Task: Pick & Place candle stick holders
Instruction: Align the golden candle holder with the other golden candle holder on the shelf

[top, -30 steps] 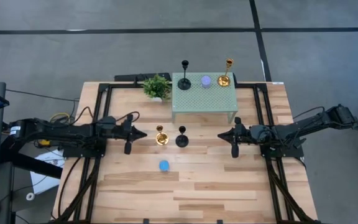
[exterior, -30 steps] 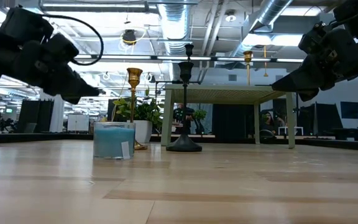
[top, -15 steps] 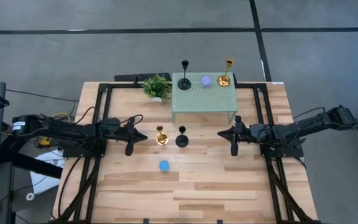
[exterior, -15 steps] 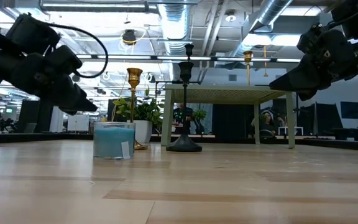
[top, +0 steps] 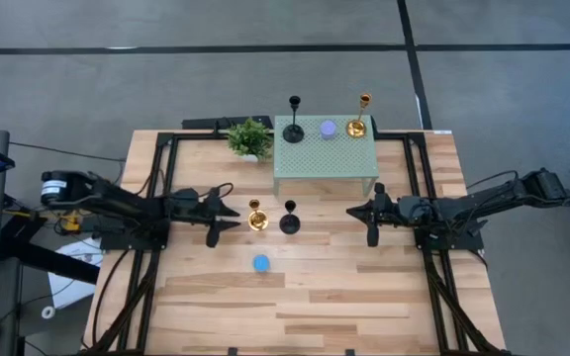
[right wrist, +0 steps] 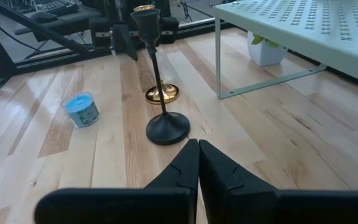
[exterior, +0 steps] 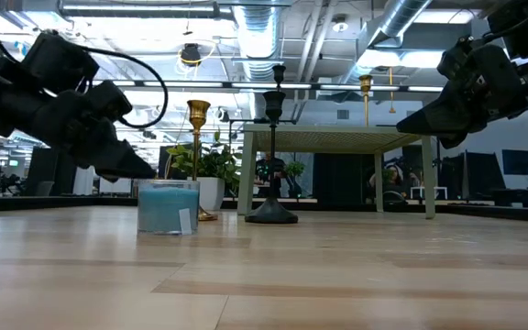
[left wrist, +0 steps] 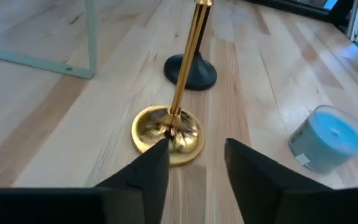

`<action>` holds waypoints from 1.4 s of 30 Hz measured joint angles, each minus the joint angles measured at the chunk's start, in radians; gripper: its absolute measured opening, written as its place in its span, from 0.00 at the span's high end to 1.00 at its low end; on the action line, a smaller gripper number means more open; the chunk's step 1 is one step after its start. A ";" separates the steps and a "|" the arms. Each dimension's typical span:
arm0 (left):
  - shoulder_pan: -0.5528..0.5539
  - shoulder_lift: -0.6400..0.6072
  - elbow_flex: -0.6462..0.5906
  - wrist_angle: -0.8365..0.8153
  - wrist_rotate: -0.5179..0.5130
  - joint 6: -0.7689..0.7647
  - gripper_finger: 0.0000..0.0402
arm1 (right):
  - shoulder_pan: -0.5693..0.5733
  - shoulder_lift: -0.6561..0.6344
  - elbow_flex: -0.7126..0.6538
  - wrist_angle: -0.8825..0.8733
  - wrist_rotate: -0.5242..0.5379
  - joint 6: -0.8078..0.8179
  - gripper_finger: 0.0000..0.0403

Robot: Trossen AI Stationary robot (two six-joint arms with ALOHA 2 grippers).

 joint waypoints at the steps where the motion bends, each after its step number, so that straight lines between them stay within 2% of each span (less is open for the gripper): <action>1: 0.000 0.018 0.000 0.030 0.000 0.000 0.59 | 0.000 0.000 0.000 0.000 0.000 0.000 1.00; 6: 0.000 0.106 0.001 0.194 0.000 0.031 0.57 | 0.001 0.000 0.000 0.000 0.000 0.000 1.00; 18: 0.000 0.343 0.162 0.198 0.000 0.053 0.62 | 0.001 0.000 0.000 -0.001 0.000 0.000 1.00; 25: 0.000 0.449 0.206 0.202 0.000 0.053 0.64 | 0.001 0.000 0.000 -0.002 -0.001 0.000 1.00; 35: 0.000 0.482 0.241 0.210 0.000 0.053 0.69 | 0.001 0.000 0.000 -0.006 -0.001 0.000 1.00; 42: 0.000 0.482 0.241 0.210 -0.022 0.053 0.78 | 0.001 0.000 0.000 -0.009 -0.001 0.000 1.00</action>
